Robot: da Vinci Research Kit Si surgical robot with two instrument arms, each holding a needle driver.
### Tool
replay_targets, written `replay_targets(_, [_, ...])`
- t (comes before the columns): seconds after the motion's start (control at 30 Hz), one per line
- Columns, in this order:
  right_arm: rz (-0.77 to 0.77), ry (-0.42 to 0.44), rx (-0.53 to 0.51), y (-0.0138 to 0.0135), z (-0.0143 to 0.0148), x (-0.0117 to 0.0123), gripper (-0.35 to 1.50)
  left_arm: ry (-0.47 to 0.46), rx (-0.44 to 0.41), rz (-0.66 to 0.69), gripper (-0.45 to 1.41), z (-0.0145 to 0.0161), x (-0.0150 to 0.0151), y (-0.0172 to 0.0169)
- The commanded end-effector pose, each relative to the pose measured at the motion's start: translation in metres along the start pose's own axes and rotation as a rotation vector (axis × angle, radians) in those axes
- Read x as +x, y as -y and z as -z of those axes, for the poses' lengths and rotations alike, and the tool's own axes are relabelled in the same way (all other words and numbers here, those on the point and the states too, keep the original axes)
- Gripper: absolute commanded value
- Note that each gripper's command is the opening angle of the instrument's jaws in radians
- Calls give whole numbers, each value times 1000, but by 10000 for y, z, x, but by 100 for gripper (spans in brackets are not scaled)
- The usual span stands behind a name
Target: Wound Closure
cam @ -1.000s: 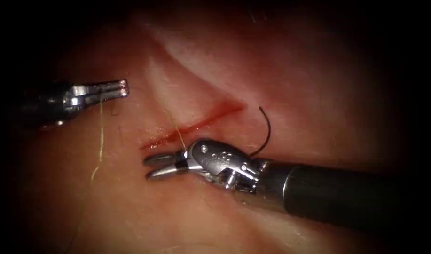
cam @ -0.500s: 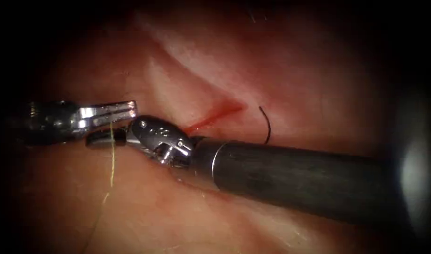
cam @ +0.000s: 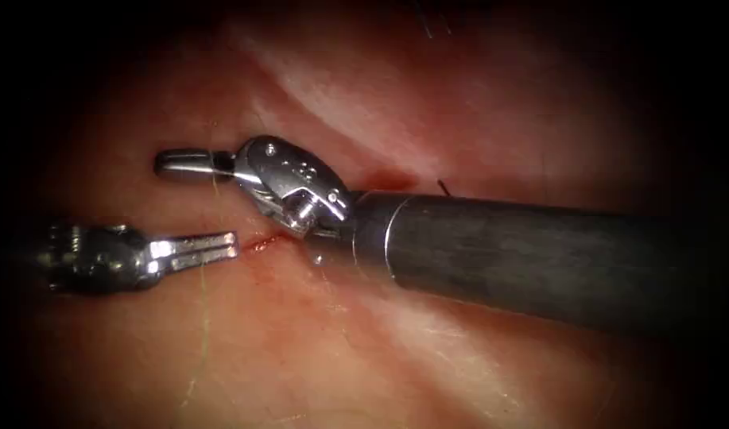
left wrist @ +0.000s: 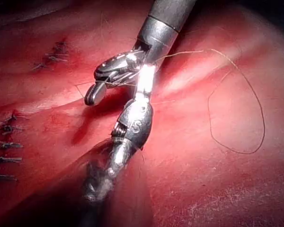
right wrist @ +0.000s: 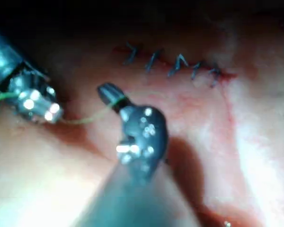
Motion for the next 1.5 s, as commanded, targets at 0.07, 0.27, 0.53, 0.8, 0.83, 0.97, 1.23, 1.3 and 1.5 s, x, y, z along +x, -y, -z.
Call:
replay_targets(0.07, [-3, -18, 22, -5, 2, 8, -35, -2, 0, 6, -45, -7, -13, -1])
replay_targets(0.27, [-4, -48, 95, 1, 28, 25, -35, 2, -8, 16, -45, -18, -40, 3])
replay_targets(0.53, [13, -49, 239, 25, 93, 39, -35, 0, -5, 24, -45, -34, -68, 24])
replay_targets(0.8, [78, -47, 304, 25, 134, 41, -25, 12, -25, 45, -45, -49, -96, 10])
replay_targets(0.83, [83, -46, 320, 26, 137, 42, -18, 14, -27, 43, -45, -49, -98, 10])
replay_targets(0.97, [125, -30, 376, 30, 144, 42, 2, 20, -35, 47, -45, -49, -105, 13])
replay_targets(1.23, [122, -16, 405, 28, 140, 42, 26, 27, -51, 57, -45, -49, -122, 19])
replay_targets(1.3, [122, -16, 405, 28, 138, 42, 31, 35, -55, 58, -45, -51, -129, 17])
replay_targets(1.5, [130, 58, 459, 30, 136, 38, 74, 60, -68, 63, -45, -48, -156, 28])
